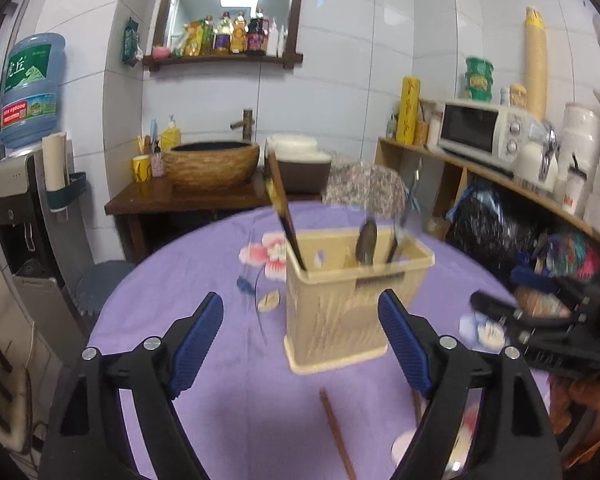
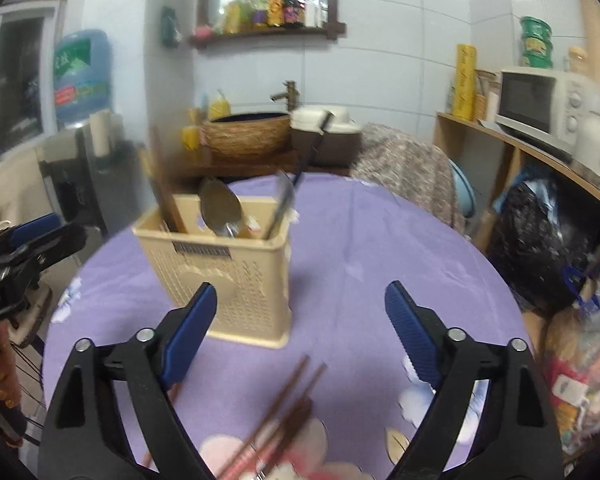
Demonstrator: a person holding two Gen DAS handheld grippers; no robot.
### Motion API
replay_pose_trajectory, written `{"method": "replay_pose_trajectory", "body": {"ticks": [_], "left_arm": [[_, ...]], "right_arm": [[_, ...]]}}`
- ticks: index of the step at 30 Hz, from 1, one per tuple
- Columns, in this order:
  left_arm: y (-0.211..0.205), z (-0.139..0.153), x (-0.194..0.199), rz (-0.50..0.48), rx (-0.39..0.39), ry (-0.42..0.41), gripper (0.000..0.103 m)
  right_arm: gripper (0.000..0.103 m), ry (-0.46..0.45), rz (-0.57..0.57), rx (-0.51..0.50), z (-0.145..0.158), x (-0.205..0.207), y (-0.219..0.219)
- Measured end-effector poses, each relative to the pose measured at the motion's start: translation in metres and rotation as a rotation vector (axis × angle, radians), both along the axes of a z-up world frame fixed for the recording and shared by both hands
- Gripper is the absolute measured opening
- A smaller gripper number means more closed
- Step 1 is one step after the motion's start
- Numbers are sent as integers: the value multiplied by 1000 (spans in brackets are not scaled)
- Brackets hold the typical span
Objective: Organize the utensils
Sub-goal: 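Lower the black chopstick and silver spoon into the holder and open both tools, then move both open tools back to the remaining utensils on the tablecloth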
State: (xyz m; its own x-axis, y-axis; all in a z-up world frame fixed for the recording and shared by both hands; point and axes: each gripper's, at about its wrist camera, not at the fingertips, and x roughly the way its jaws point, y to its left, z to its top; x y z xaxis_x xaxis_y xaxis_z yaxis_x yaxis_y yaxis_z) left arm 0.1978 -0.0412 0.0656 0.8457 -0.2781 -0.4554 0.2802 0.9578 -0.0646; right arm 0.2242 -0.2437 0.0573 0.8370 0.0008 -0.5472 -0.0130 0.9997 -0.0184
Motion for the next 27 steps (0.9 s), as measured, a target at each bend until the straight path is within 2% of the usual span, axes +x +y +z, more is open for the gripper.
{"method": "replay_pose_trajectory", "body": {"ticks": [2,7,10,15,23,27], "left_arm": [[-1,-17,-9,-7,30,43,80],[-3,-66,-29,-15,97,157,80],[-3,-85,-34,-19,93,212,80],[-1,-100,-38,-19,88,260,80],[0,-100,-45,-15,72,263,80],[-2,-103,-45,-17,71,272,80]], "right_arm": [[93,70,-35,-9,-16,-9,-6],[93,232,-74,-15,-64,-30,-8],[93,301,-61,-20,-87,-39,0],[93,356,-59,-68,-106,-44,18],[93,416,-74,-84,-125,-41,18],[93,414,-72,-83,-127,-38,20]]}}
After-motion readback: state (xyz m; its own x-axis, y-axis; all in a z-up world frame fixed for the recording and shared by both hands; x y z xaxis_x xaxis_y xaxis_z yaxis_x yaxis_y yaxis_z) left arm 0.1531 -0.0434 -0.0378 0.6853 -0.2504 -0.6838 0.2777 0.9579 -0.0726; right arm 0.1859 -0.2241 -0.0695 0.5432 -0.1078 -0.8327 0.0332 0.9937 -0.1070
